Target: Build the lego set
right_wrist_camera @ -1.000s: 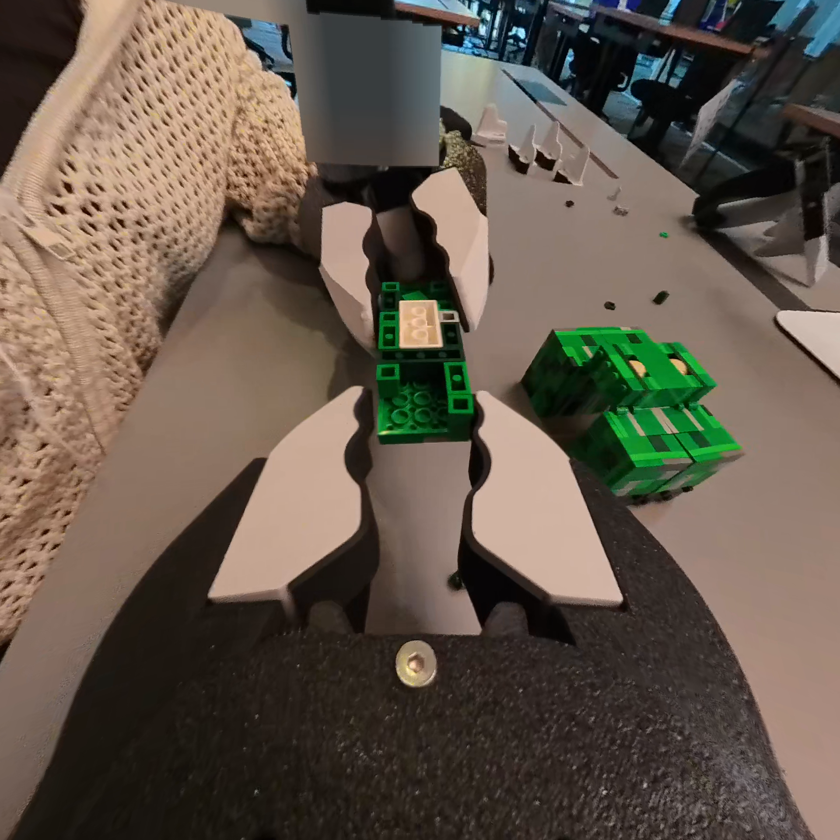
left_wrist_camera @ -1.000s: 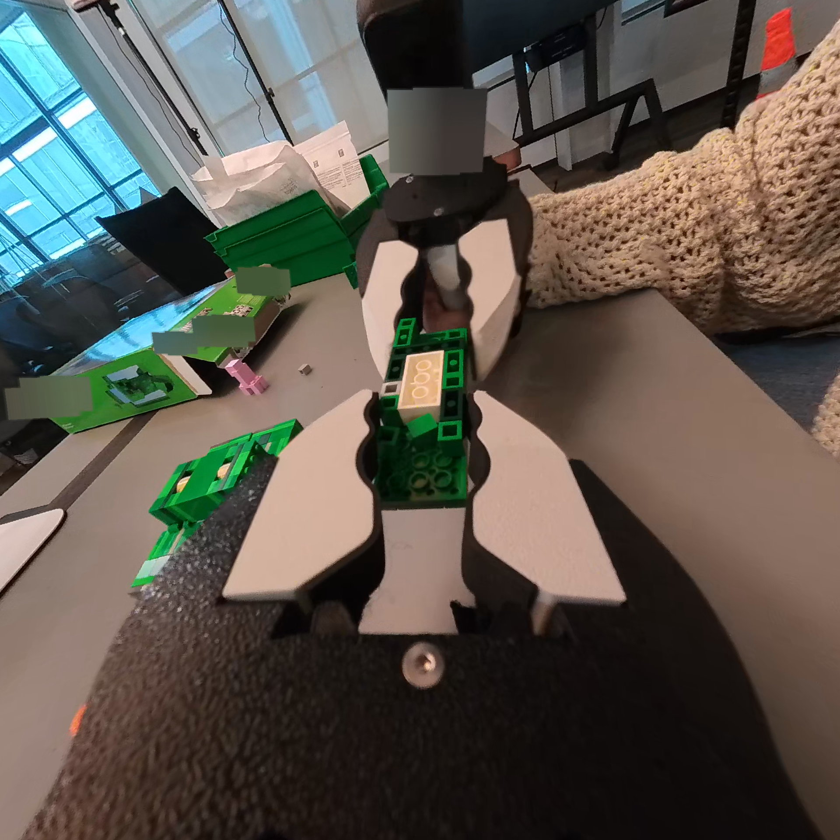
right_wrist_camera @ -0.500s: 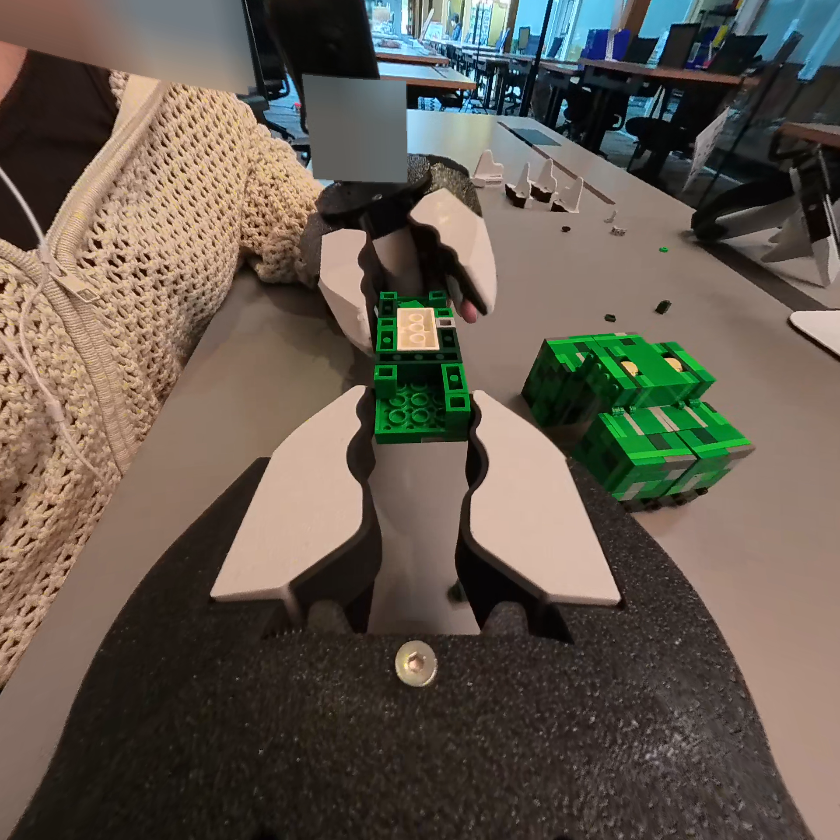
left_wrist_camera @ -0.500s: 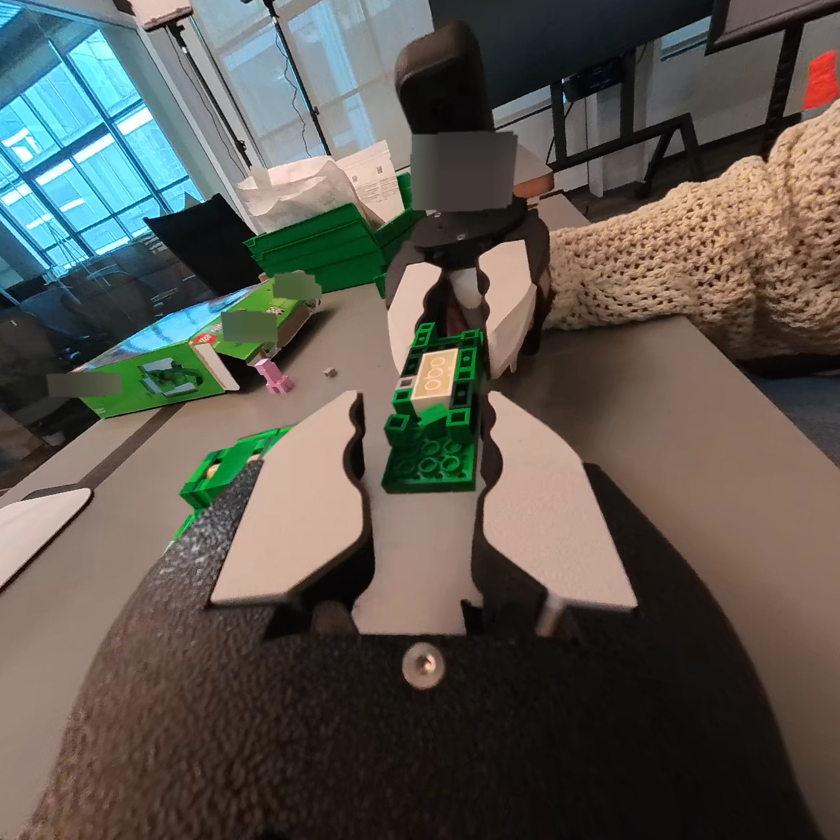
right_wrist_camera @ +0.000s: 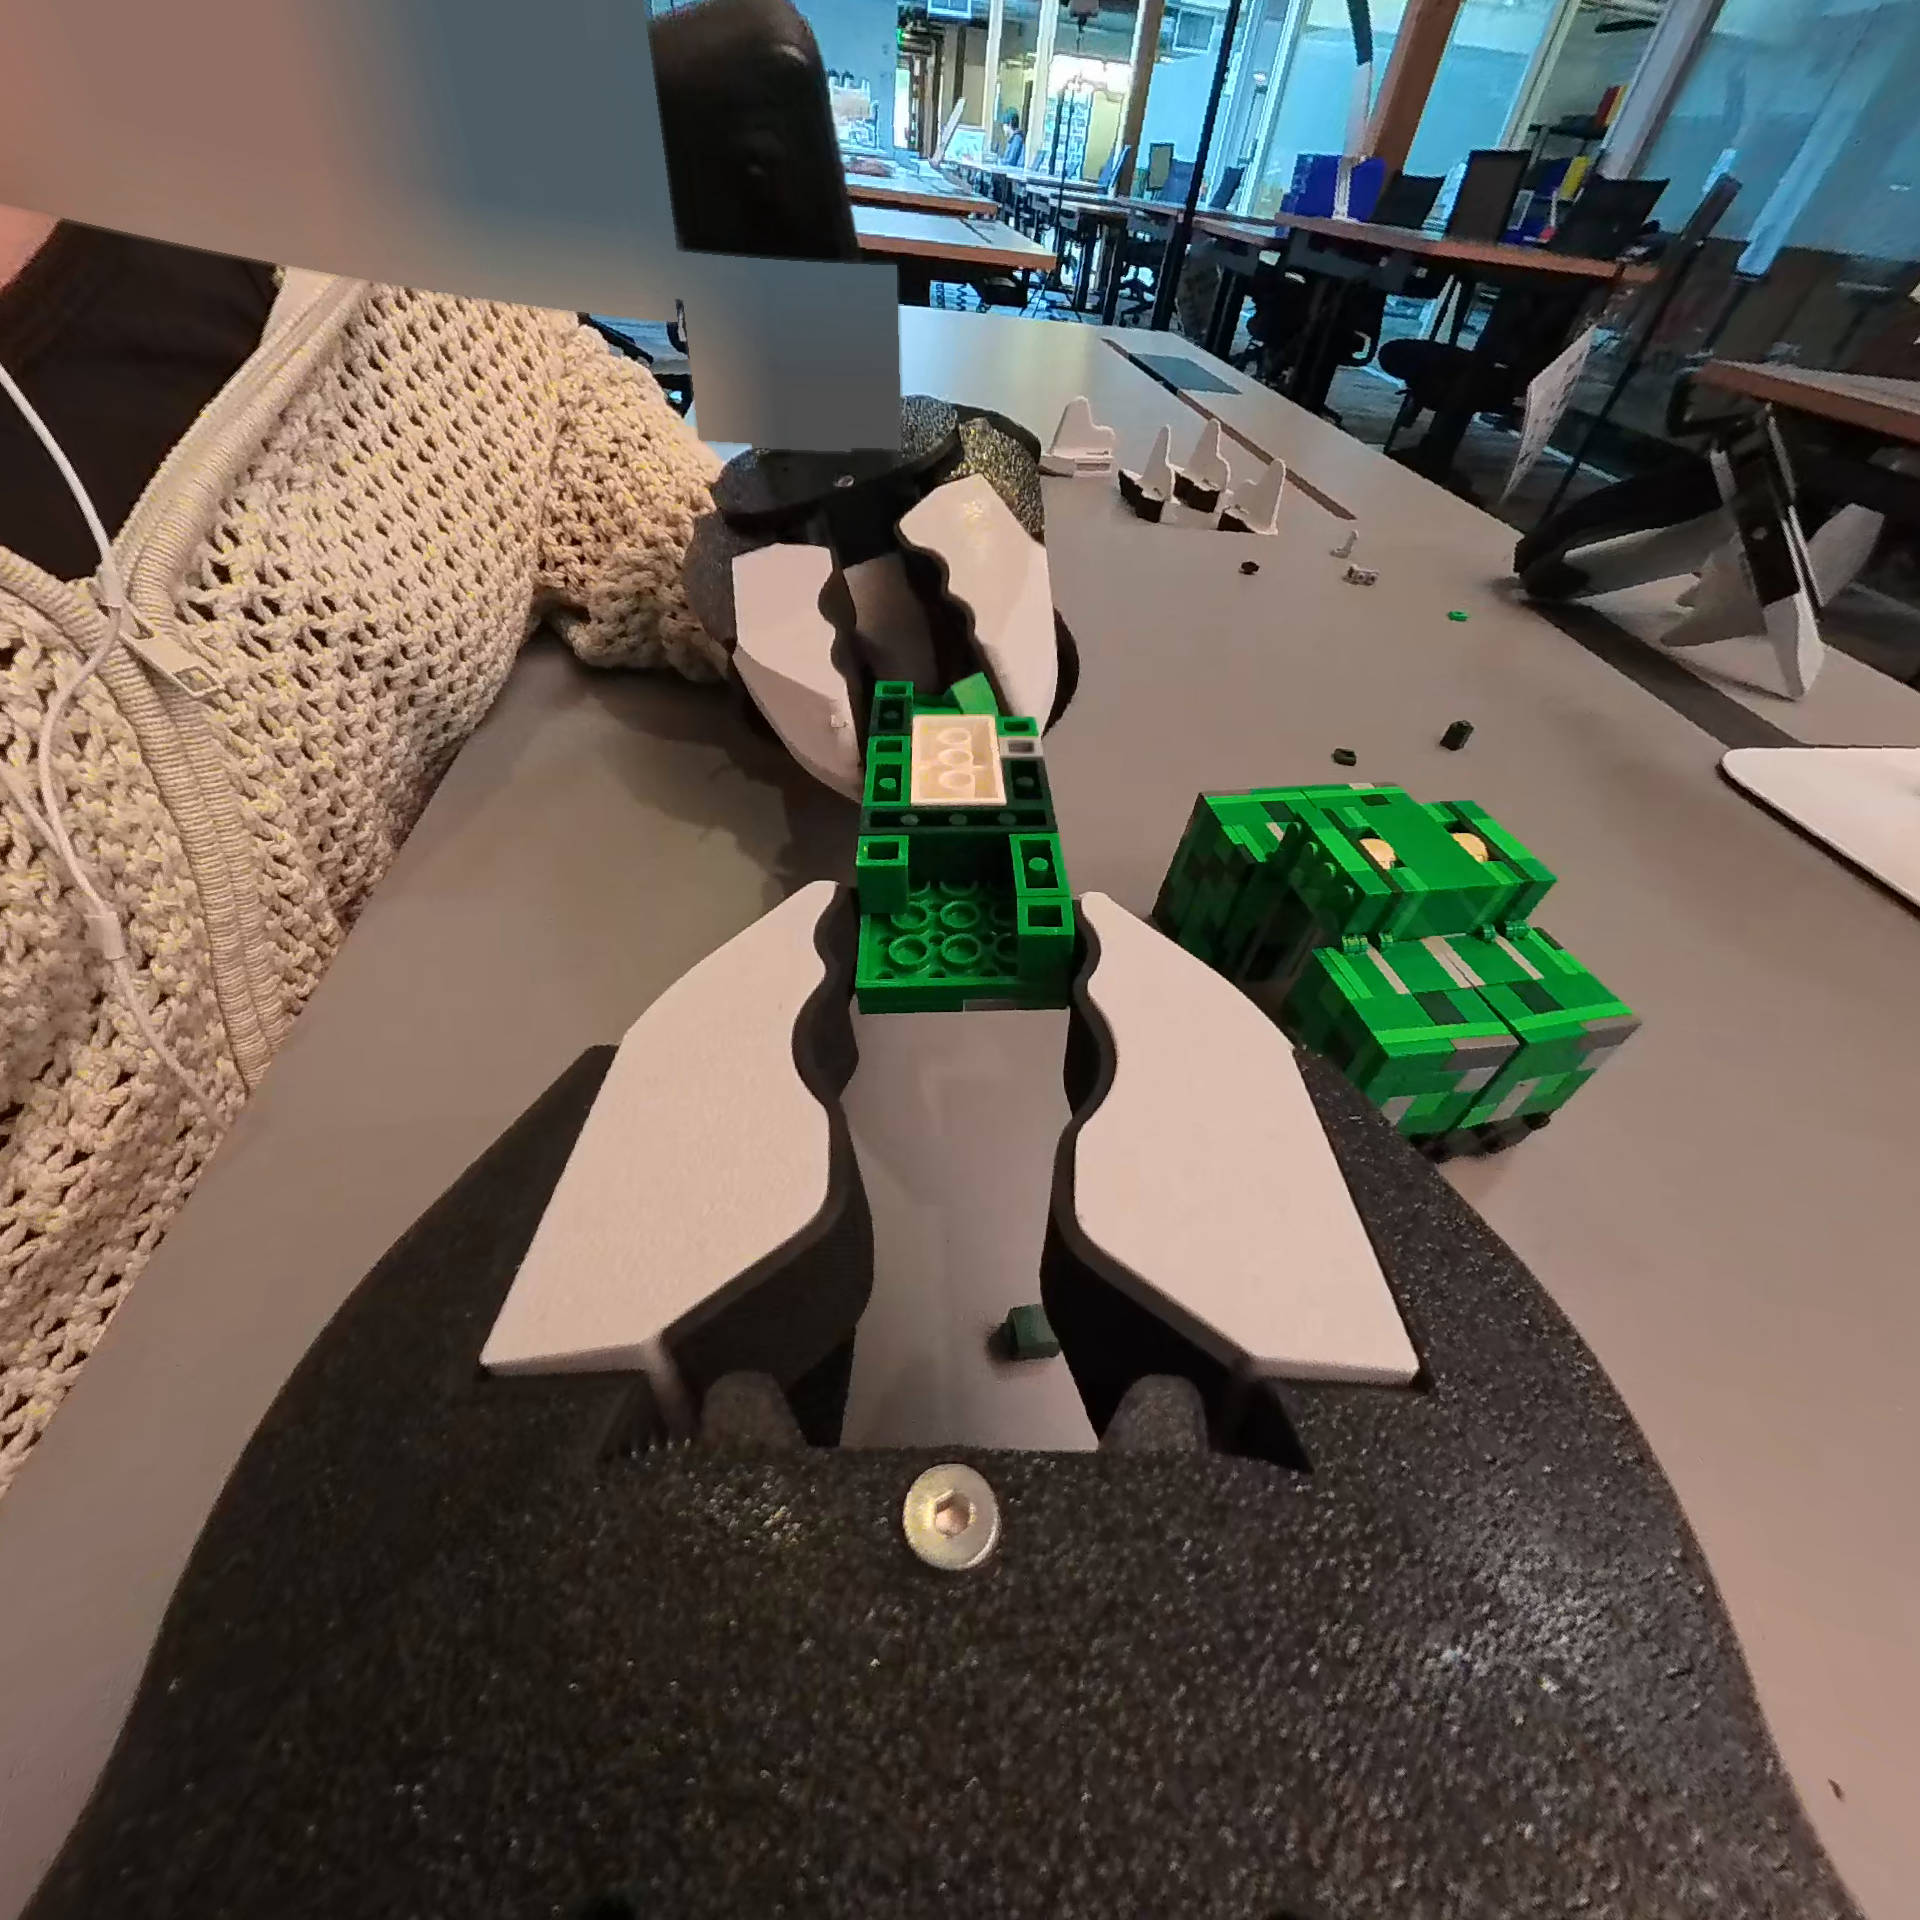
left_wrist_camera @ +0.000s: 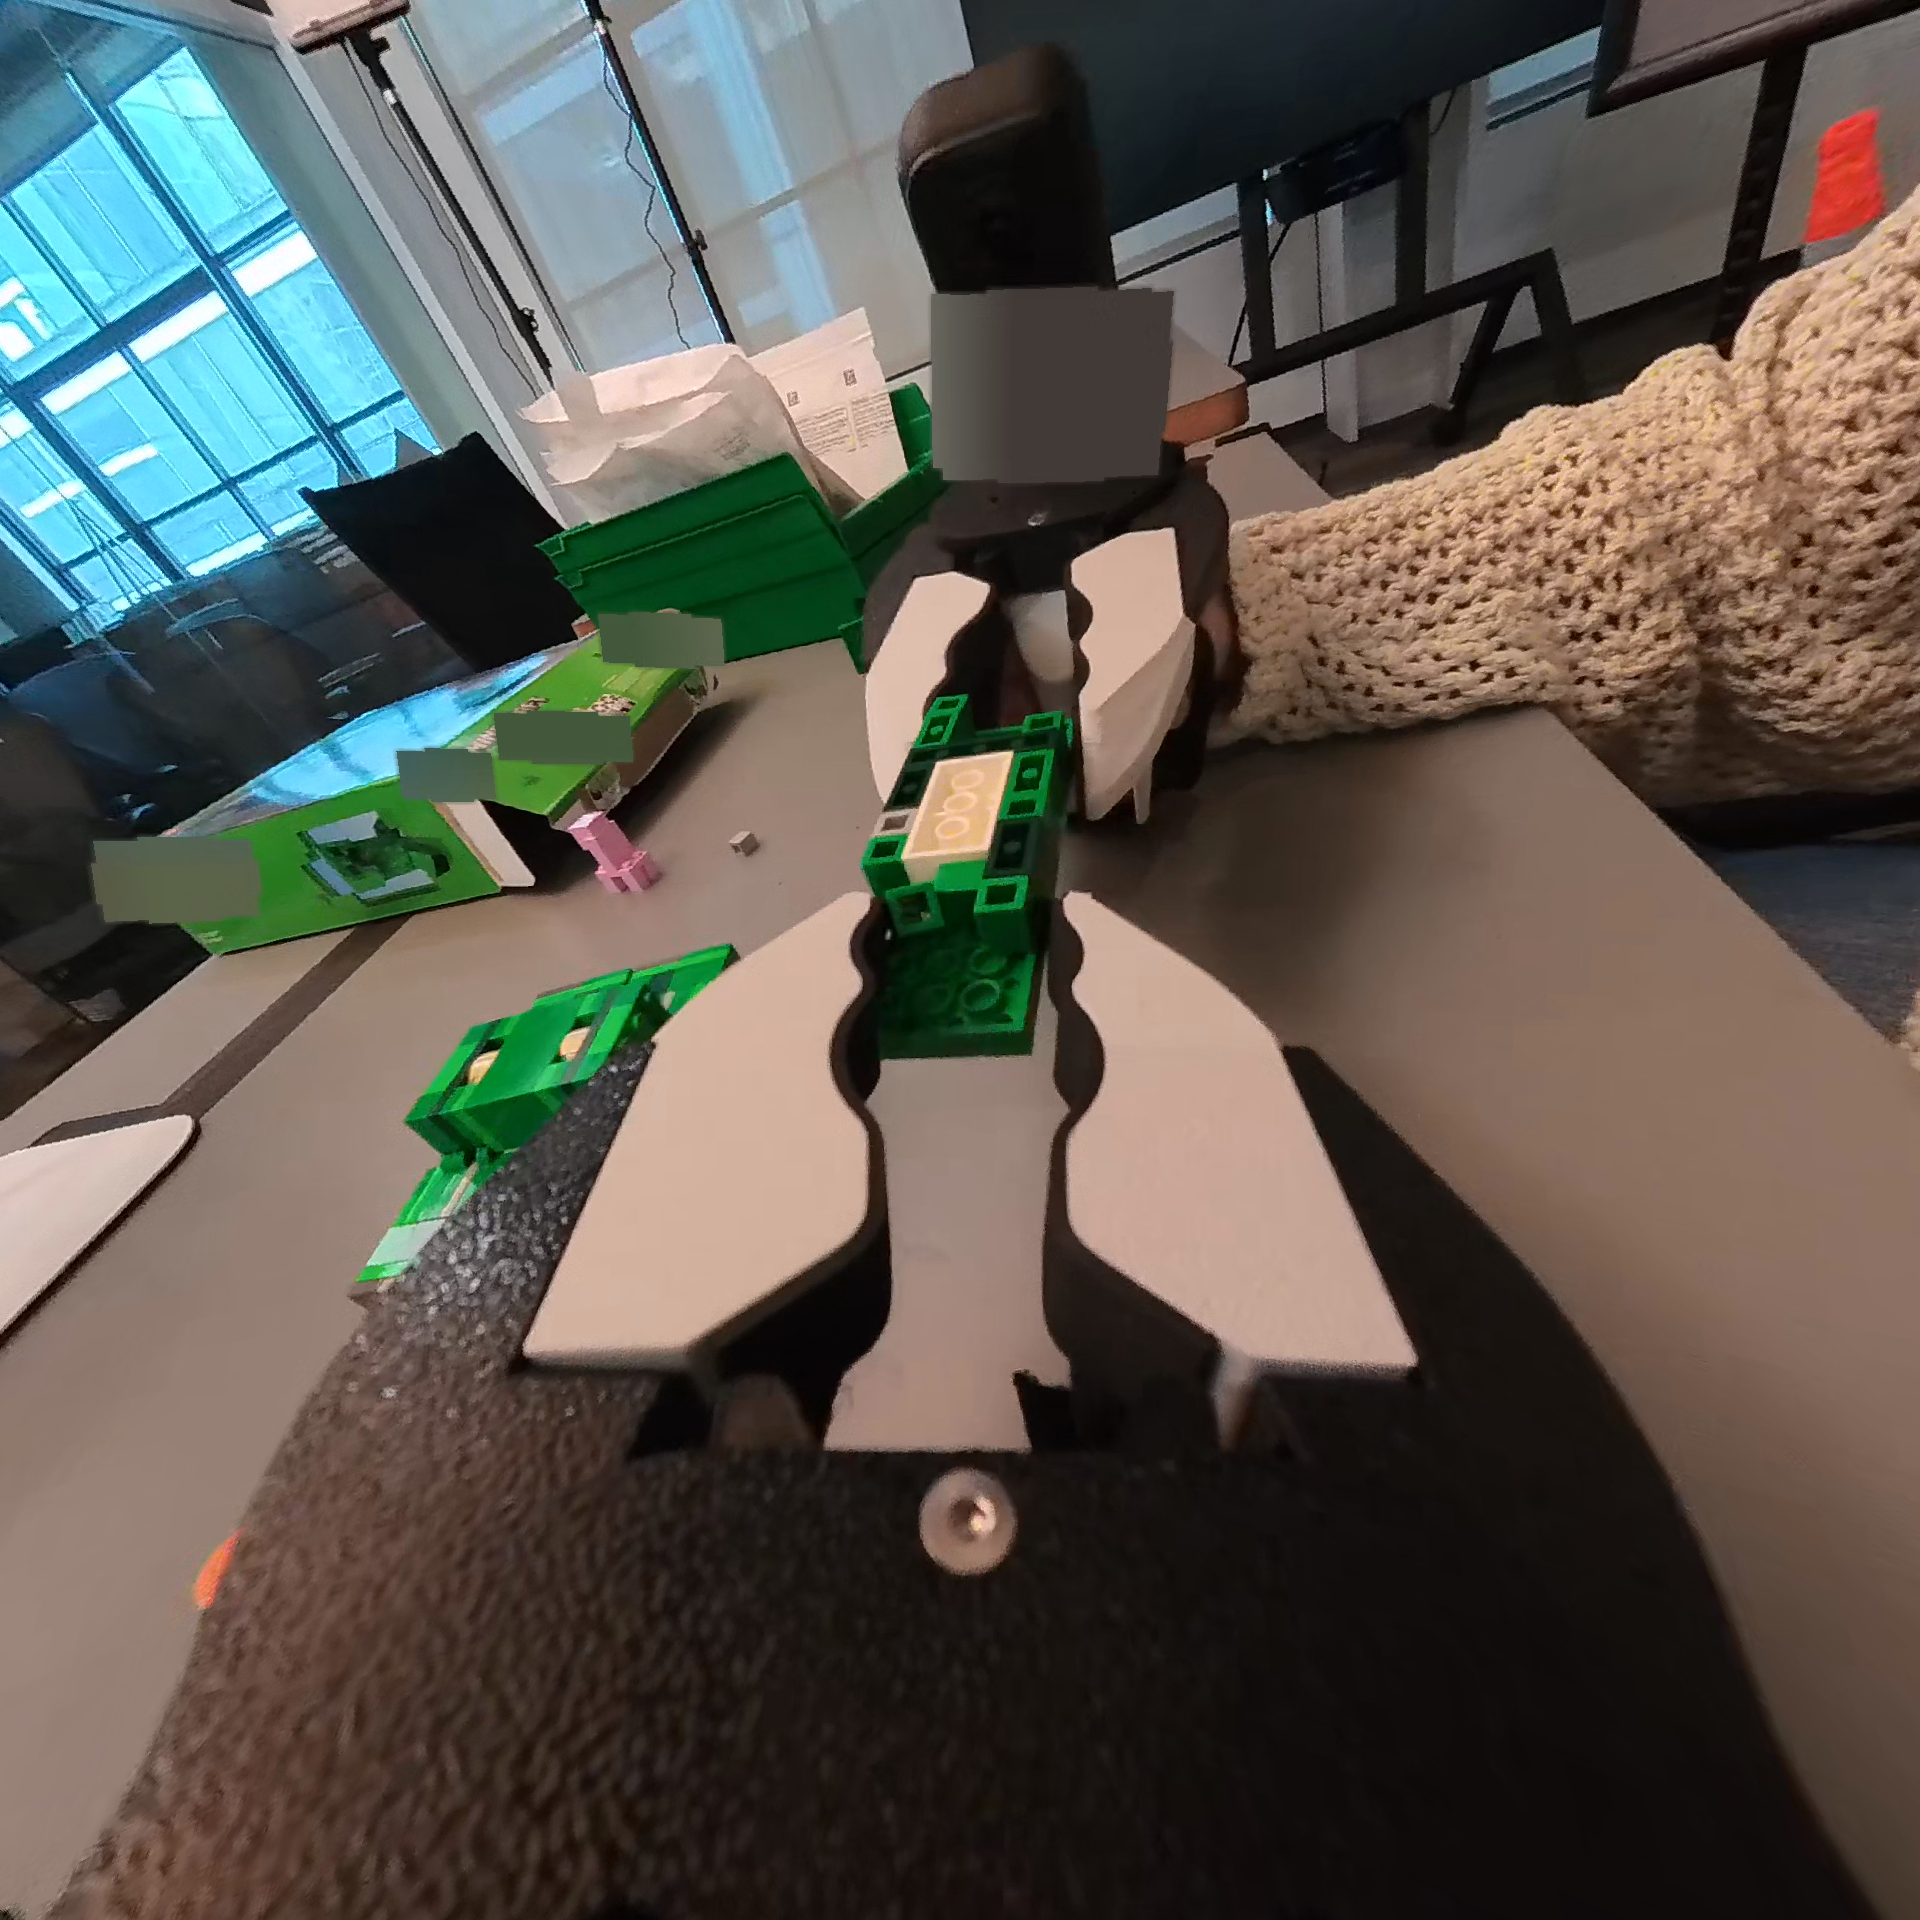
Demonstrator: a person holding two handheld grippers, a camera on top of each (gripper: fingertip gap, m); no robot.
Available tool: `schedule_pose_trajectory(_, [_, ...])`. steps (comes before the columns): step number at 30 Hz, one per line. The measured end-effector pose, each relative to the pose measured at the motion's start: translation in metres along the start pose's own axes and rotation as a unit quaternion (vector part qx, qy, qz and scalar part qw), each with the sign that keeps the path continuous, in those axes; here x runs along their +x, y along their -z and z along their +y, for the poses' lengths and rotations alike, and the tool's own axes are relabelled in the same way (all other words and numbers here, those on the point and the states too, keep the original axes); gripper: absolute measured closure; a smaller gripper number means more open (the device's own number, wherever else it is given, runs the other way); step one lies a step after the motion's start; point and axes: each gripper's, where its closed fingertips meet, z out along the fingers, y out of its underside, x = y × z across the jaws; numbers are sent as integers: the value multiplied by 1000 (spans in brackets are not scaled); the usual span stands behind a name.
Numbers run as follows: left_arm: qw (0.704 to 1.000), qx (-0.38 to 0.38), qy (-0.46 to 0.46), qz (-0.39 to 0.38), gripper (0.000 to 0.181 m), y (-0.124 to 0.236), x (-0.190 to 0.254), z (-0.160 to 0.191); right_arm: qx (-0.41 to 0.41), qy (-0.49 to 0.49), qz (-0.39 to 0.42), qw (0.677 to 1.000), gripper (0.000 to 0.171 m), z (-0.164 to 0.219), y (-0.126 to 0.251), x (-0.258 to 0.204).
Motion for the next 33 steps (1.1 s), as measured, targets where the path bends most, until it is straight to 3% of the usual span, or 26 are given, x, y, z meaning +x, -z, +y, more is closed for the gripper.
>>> schedule_pose_trajectory(10, [1000, 20, 14, -4, 128, 2, -5, -4, 24, -5, -6, 1000, 134, -7, 6, 0])
schedule_pose_trajectory(21, [999, 17, 27, -38, 122, -1, -13, -4, 32, -4, -6, 999, 134, -10, 5, 0])
schedule_pose_trajectory(27, [994, 25, 10, -105, 117, 6, -33, -3, -114, -111, 101, 982, 135, 26, 9, 19])
schedule_pose_trajectory(33, [994, 11, -4, -105, 123, 3, -27, -1, -241, -95, 206, 944, 134, 60, 9, -4])
